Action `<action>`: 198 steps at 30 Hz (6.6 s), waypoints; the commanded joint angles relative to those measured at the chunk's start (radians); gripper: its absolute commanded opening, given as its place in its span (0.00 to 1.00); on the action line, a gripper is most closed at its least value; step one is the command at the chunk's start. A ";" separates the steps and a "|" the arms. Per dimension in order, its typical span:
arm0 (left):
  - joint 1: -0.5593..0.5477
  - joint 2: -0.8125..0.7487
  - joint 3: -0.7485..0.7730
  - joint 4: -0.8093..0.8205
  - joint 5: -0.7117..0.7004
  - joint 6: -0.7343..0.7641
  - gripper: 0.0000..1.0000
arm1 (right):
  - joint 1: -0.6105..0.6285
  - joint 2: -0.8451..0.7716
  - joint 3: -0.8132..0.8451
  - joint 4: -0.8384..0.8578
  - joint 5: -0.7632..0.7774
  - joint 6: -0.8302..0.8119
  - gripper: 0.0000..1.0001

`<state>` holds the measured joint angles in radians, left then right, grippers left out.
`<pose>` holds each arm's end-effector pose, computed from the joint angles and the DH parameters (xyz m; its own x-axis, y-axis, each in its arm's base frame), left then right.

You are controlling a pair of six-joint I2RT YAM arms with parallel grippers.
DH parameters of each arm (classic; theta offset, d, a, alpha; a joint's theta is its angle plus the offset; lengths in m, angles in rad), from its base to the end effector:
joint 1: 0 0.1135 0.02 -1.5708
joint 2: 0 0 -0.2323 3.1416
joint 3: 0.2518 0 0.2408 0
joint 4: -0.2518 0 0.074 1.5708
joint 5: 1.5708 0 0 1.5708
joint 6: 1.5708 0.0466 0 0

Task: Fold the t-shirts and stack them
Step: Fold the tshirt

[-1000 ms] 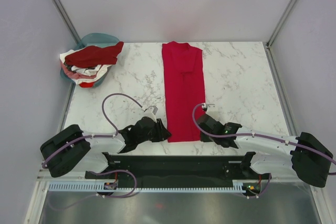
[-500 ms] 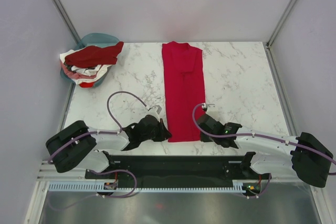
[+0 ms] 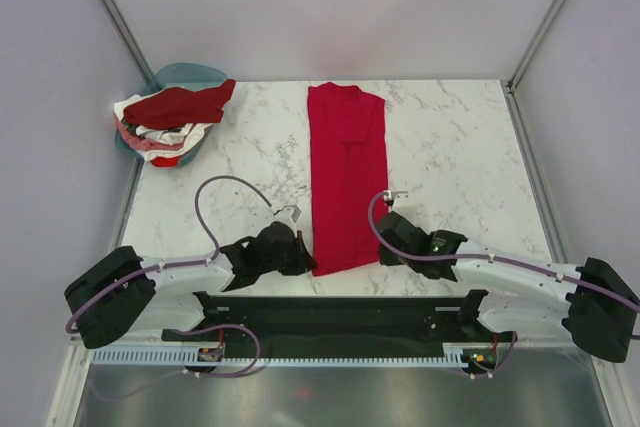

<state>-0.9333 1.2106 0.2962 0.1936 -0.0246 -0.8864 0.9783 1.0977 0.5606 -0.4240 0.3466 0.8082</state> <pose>0.1310 -0.1750 0.1032 -0.8622 -0.1372 -0.4875 0.1966 0.7965 -0.5718 0.1319 0.1676 0.1559 -0.8018 0.0266 -0.5969 -0.1329 0.9660 0.2216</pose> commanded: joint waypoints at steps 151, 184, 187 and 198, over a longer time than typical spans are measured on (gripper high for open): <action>0.447 0.359 0.696 -0.308 0.246 0.248 0.02 | -0.566 0.383 0.373 0.323 -0.367 -0.230 0.00; 0.387 -0.249 0.396 -0.488 0.361 0.190 0.02 | -0.549 -0.059 0.288 0.068 -0.580 -0.210 0.00; 0.387 -0.231 0.419 -0.508 0.344 0.196 0.03 | -0.549 -0.056 0.305 0.053 -0.560 -0.219 0.00; 0.401 -0.036 0.624 -0.578 0.325 0.208 0.03 | -0.552 0.093 0.462 0.054 -0.422 -0.248 0.00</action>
<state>-0.5411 1.1458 0.8307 -0.3477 0.3119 -0.6693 0.4301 1.1648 0.9417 -0.3946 -0.1516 0.5793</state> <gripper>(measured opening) 0.030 0.068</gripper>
